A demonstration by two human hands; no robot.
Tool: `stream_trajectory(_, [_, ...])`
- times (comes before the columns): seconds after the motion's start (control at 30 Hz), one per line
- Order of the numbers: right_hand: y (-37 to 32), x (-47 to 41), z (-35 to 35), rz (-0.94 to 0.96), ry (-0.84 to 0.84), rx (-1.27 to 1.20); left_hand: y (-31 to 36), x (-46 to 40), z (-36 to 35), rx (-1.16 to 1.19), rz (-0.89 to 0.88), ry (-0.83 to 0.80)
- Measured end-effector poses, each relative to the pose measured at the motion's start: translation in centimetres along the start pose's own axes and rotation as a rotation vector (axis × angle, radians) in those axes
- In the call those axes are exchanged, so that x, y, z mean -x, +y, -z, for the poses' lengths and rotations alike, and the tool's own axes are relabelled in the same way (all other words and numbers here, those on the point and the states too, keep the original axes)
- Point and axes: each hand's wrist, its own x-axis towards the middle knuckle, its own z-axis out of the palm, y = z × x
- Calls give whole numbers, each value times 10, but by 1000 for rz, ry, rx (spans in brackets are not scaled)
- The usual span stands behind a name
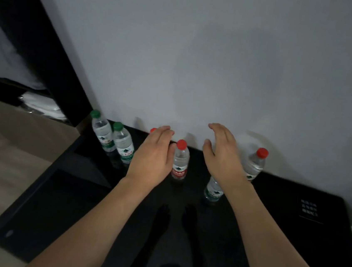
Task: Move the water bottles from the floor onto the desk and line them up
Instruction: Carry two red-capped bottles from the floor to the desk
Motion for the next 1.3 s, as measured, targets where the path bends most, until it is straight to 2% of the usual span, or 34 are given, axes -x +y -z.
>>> stream_trajectory(0.4, [-181,-1,-113,277,-207,-86,-150,69,126,-108,284,225])
stream_trajectory(0.8, [-325,23,-230,475,-443,-147,-272,176,221,-217,569,343])
stream_trajectory(1.07, [-419,54,-297,615,-598,-233,-330,259,278,-363,775,419])
stream_trajectory(1.3, [-491,93,-341,763,-760,-289,-349,329,321,-472,954,483])
